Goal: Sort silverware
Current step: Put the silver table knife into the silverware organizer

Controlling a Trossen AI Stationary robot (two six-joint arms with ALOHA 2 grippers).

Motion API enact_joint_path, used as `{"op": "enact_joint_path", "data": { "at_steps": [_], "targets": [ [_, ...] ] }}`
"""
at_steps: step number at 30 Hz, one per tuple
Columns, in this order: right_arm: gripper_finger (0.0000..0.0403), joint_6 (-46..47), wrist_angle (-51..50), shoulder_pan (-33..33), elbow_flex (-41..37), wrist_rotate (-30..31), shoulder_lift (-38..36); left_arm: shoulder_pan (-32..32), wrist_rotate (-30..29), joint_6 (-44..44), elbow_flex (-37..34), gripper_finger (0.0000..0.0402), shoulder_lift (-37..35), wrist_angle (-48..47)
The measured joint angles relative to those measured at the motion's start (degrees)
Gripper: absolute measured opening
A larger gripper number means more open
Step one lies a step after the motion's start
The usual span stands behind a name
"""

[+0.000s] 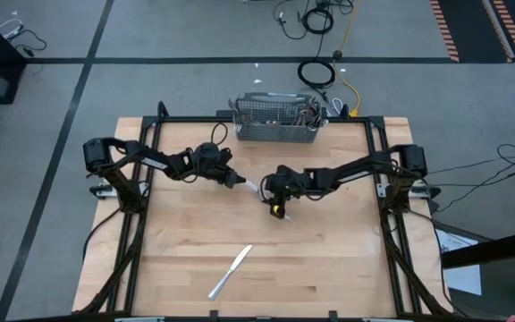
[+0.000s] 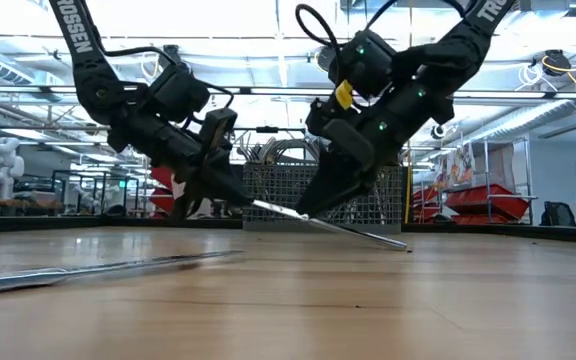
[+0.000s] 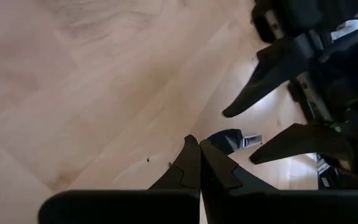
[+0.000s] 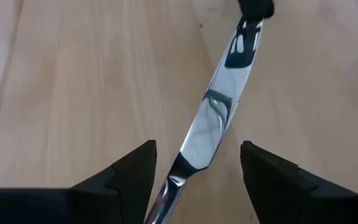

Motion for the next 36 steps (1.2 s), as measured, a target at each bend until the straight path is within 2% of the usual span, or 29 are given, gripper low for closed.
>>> {"op": "enact_joint_path", "data": {
  "at_steps": [5, 8, 10, 14, 16, 22, 28, 31, 36],
  "targets": [
    [0.0218, -0.01, 4.41, -0.07, 0.00, -0.02, 2.54, 0.00, -0.17, 0.00, 0.02, 0.0000, -0.02, 1.26],
    [0.0197, 0.01, 5.74, -0.06, 0.17, 0.05, 3.56, 0.02, -0.17, 0.02, 0.04, 0.0000, -0.02, 1.58],
    [0.0161, -0.03, 4.44, -0.03, 0.50, 0.69, 3.63, 0.02, -0.20, 0.00, 0.04, 0.0000, -0.02, 1.52],
    [0.0034, -1.53, 1.98, -0.03, 1.51, 3.01, 3.36, 0.04, -0.82, 0.10, -0.03, 0.0000, -0.04, 0.79],
    [0.0012, -2.56, 1.05, 0.00, 2.31, 3.64, 3.35, 0.04, -0.92, 0.09, -0.02, 0.0000, -0.07, 0.83],
    [0.0001, -3.96, -0.08, 0.15, 4.06, 2.65, 3.19, 0.04, -2.73, -0.09, 0.11, 0.0001, -0.14, 1.54],
    [0.0001, -1.43, -0.42, 0.10, 4.80, 4.41, 2.48, 1.73, -5.64, -3.06, 0.07, 0.0028, -1.86, 3.07],
    [0.0001, -1.08, -0.58, 0.75, 4.70, 9.12, -1.33, 3.21, -5.88, -3.02, 0.09, 0.0040, -4.34, 3.20],
    [0.0001, -2.58, 0.80, 0.45, 4.72, 22.40, -12.65, 5.65, -8.92, -3.00, 0.09, 0.0050, -9.29, 3.77]
  ]
}}
